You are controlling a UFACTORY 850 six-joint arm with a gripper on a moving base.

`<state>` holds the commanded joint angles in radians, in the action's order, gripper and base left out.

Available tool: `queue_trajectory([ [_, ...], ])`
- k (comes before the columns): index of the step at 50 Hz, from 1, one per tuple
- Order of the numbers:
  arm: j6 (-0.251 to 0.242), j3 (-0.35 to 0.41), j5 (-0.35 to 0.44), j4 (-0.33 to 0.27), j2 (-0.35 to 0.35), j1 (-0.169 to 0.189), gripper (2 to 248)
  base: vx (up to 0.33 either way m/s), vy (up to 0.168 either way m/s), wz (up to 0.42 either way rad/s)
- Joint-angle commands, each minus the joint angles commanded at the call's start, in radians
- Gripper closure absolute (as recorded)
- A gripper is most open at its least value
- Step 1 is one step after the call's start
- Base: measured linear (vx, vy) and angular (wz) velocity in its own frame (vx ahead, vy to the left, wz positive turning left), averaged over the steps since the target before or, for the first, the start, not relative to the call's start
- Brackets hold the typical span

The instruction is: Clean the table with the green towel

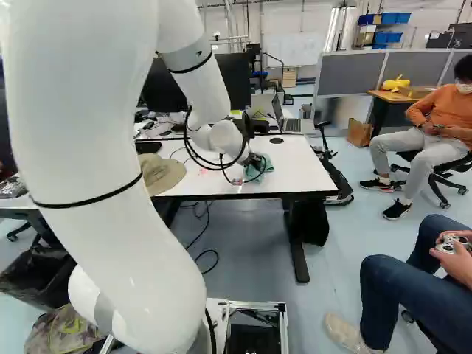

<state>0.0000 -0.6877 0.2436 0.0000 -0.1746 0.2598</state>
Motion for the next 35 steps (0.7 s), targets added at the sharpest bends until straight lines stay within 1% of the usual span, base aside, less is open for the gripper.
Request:
queue_trajectory([
  [11, 0.000, -0.052, 0.000, 0.000, -0.045, -0.012, 188, 0.000, 0.000, 0.000],
  [20, 0.000, -0.088, 0.000, 0.000, -0.075, -0.031, 188, 0.000, 0.000, 0.000],
  [35, 0.000, -0.095, 0.000, 0.000, -0.081, -0.077, 188, 0.000, 0.000, 0.000],
])
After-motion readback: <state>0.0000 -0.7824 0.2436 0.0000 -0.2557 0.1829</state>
